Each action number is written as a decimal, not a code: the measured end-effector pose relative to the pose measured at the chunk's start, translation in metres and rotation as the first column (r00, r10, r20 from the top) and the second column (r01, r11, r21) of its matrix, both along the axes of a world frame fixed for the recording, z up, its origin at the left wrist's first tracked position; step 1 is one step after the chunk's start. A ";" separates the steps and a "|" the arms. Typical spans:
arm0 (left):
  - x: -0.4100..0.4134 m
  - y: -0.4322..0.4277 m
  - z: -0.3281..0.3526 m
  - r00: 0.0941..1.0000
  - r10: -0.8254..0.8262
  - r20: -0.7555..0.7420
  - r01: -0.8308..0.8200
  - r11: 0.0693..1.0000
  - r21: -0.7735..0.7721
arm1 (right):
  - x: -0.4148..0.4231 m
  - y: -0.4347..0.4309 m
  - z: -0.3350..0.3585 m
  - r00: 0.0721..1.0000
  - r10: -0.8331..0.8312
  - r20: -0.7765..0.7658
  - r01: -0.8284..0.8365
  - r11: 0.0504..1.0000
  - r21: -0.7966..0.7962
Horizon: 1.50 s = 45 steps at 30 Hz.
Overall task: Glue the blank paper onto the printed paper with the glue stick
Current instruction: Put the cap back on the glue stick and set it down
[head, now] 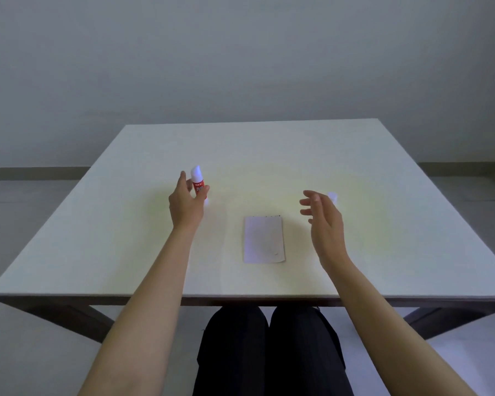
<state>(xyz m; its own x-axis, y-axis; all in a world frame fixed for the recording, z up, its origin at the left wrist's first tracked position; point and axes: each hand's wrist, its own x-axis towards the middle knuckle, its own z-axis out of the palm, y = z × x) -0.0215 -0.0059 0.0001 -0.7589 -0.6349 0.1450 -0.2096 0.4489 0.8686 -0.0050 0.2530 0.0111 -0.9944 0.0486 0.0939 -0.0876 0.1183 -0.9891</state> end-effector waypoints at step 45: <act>0.040 0.086 0.050 0.896 -0.312 -0.317 0.441 0.714 0.543 | 0.008 -0.043 0.018 0.949 0.299 0.095 -0.296 0.954 -0.049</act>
